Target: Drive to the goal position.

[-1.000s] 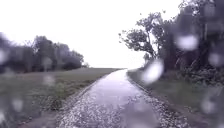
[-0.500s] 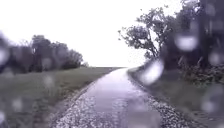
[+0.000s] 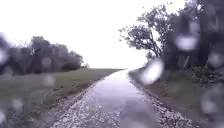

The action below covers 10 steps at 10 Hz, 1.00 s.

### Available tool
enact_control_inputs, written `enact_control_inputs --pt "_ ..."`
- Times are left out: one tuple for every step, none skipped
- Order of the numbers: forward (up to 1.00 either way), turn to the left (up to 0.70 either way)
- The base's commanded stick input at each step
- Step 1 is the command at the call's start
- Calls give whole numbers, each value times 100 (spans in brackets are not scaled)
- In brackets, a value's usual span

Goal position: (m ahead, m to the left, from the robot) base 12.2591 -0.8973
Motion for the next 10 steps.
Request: enact_control_inputs --pt "69 0" --pt "69 0" --pt "69 0" --pt "69 0" --pt "69 0" --pt "69 0" --pt "69 0" --pt "68 0" --pt "68 0" --pt "69 0"
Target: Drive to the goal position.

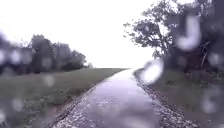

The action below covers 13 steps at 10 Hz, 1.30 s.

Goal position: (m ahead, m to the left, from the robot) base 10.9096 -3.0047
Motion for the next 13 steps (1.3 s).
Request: enact_control_inputs --pt "68 0" --pt "70 0" --pt "69 0" --pt "69 0" --pt "69 -13" --pt "69 -14" --pt "70 -10" --pt "69 -2" --pt "69 0" --pt "69 0" --pt "69 0" --pt "69 0" --pt "69 0"
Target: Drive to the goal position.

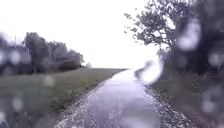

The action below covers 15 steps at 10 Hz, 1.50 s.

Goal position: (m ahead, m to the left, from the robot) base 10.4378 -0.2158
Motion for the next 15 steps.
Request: enact_control_inputs --pt "69 0" --pt "69 0" --pt "69 0" --pt "69 0" --pt "69 0" --pt "68 0" --pt "68 -7" --pt "69 -4" --pt "69 -2" --pt "68 0" --pt "69 0" --pt "69 0" --pt "69 0" --pt "69 0" --pt "70 0"
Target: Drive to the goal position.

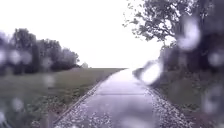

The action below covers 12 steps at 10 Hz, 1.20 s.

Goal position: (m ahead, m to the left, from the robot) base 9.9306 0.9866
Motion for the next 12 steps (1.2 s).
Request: enact_control_inputs --pt "70 0" --pt "70 0" --pt "70 0" --pt "69 0" --pt "69 0" --pt "69 0" --pt "69 0" --pt "69 0" --pt "69 0" --pt "41 0" --pt "13 0" --pt "0 0"
